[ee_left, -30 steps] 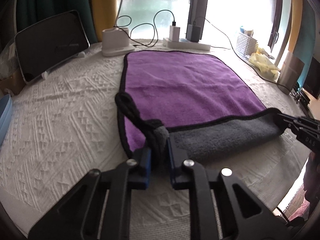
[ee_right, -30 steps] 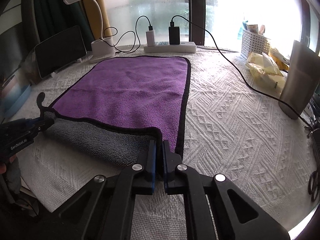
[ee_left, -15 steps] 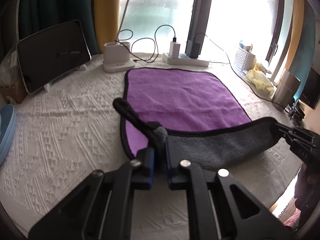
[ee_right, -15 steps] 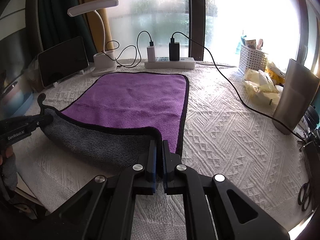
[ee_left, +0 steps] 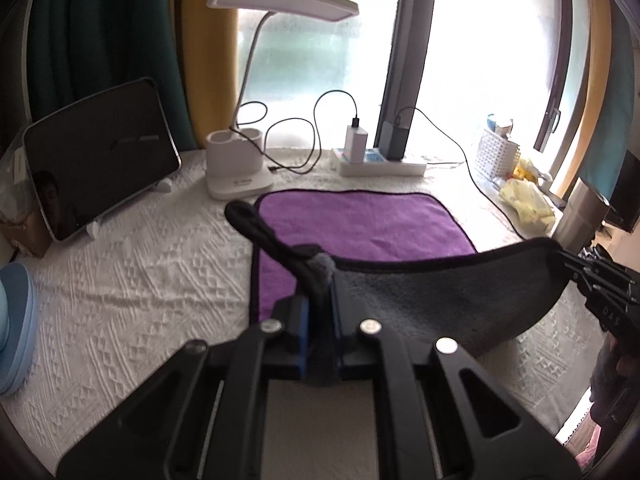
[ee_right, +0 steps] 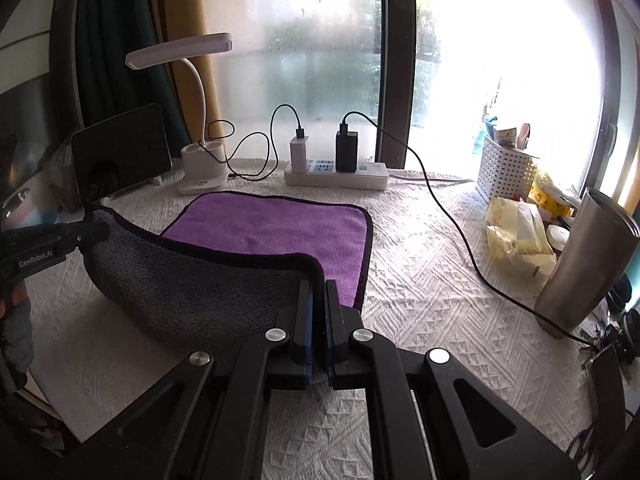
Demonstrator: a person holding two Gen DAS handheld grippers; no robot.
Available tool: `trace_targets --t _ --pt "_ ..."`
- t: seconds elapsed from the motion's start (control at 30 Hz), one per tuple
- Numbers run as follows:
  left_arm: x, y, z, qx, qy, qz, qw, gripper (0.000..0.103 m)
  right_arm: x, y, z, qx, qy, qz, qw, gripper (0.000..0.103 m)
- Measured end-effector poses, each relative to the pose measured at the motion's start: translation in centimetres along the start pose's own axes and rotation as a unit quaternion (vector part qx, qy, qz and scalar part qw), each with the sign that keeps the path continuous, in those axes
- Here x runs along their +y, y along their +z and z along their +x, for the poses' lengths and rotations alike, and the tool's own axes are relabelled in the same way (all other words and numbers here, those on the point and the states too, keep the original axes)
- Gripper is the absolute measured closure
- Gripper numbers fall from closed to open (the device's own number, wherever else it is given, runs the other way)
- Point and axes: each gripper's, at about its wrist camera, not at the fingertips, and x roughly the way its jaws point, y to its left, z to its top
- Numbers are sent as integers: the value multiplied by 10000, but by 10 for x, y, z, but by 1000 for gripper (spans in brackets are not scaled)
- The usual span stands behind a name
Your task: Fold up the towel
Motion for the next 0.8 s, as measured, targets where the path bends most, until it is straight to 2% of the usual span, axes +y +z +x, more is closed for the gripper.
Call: trace_targets --t 0.6,0.8 --pt "18 56 43 -100 10 -145 9998 94 -6 59 54 -131 -109 -156 9997 98" --pt "20 75 64 -204 51 -24 9998 94 -12 73 78 -105 -171 -206 9996 98"
